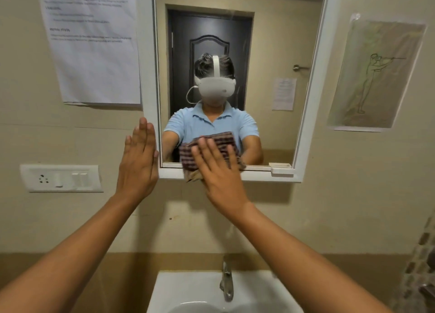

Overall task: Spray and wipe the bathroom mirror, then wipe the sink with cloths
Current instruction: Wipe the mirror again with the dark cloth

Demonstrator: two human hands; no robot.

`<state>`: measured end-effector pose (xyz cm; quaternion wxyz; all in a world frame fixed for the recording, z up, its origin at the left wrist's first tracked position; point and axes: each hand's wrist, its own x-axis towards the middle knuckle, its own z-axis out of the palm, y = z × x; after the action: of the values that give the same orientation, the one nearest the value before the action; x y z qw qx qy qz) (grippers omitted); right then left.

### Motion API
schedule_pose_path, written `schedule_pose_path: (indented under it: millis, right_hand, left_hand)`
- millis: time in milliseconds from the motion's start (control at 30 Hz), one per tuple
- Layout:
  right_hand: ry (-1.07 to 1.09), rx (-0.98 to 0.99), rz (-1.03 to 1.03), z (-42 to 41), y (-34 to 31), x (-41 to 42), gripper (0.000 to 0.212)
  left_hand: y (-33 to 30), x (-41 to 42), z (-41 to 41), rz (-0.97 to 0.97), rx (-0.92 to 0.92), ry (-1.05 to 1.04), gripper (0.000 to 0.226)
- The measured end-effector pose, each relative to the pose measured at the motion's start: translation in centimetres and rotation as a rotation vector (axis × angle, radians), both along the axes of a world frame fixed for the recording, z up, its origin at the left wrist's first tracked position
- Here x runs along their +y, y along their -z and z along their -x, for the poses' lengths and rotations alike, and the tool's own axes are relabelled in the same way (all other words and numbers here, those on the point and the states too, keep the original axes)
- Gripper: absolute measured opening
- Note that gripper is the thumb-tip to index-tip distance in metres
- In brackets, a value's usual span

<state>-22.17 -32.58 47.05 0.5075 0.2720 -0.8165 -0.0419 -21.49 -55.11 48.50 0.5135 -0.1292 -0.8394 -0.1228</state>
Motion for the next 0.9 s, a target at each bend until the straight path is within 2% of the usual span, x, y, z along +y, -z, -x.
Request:
schedule_pose_path:
  millis: [167,333,467,600,733,800,867,900]
  right_hand:
    - [-0.04,-0.005,-0.076,0.1,0.7,-4.7,0.069]
    - [-0.083,0.035,-0.214,0.1,1.7,-2.0,0.057]
    - [-0.089,0.081,-0.223,-0.2,3.2,1.2,0.054]
    - [-0.026,0.059,-0.168,-1.2,4.0,5.0,0.059]
    - [0.029,-0.083,-0.116,-2.6,6.1,8.7,0.072]
    - [0.027,-0.212,-0.029,-3.6,7.6,9.8,0.079]
    - [-0.031,-0.399,0.216,-4.5,9.1,10.6,0.088]
    - [-0.086,-0.51,0.382,-5.0,9.6,10.8,0.085]
  left_hand:
    - [0.0,-0.7,0.0,0.023,-0.009,0.031,0.067]
    - [0.4,-0.2,0.1,0.0,0.009,0.043,0.064]
    - [0.7,0.4,0.2,-0.04,0.028,0.044,0.065]
    - [0.8,1.0,0.1,-0.095,0.02,0.022,0.071]
    - [1.0,2.1,-0.5,-0.137,-0.002,0.008,0.072]
    - [1.3,2.9,-0.8,-0.165,-0.019,0.003,0.071]
    - [1.8,3.8,-1.2,-0.202,-0.036,0.008,0.07]
    - [2.1,4.3,-1.5,-0.227,-0.043,0.013,0.07]
